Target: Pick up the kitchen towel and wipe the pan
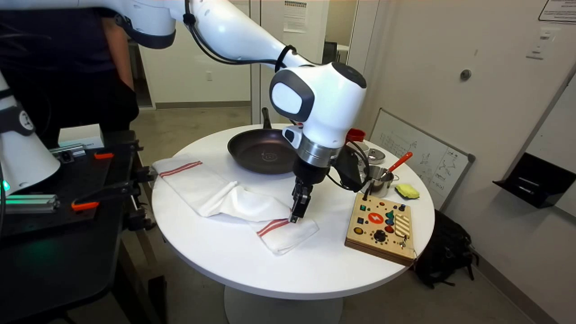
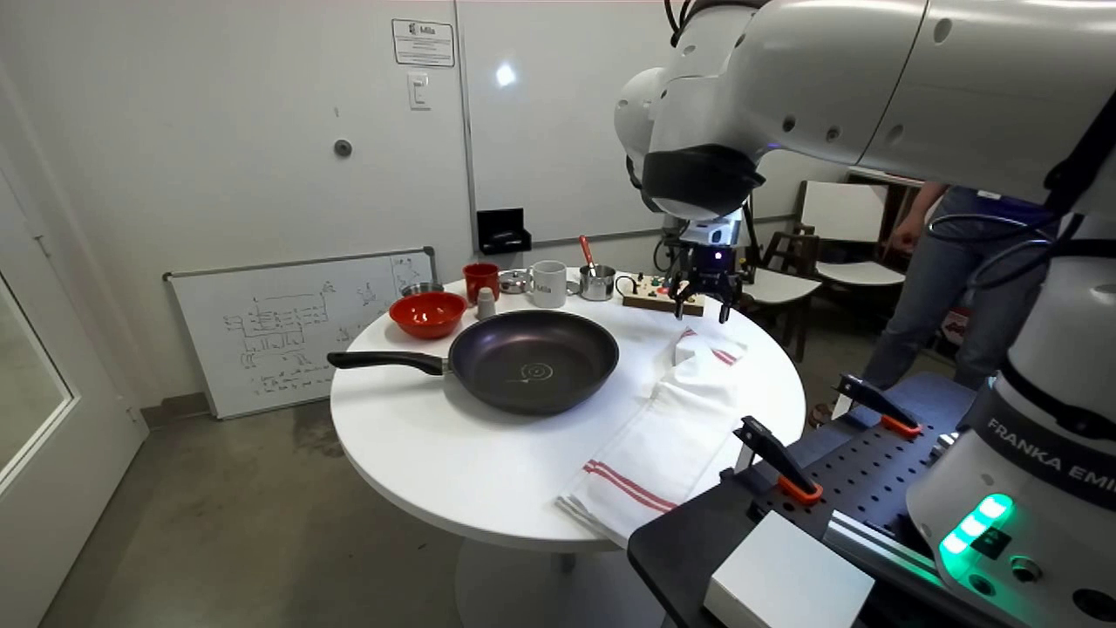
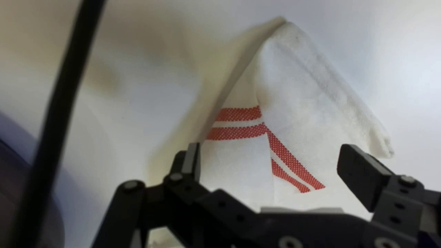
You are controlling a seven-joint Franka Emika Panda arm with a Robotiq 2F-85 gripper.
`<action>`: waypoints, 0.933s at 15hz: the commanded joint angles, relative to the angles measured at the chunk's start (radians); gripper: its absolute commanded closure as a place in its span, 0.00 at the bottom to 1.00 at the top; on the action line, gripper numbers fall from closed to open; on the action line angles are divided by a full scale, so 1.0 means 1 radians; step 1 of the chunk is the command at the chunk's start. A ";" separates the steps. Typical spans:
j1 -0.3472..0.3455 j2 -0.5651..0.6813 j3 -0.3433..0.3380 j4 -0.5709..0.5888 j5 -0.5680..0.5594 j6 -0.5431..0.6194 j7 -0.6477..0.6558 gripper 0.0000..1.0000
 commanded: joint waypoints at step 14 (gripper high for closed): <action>-0.026 -0.001 0.056 0.040 0.059 -0.002 0.000 0.00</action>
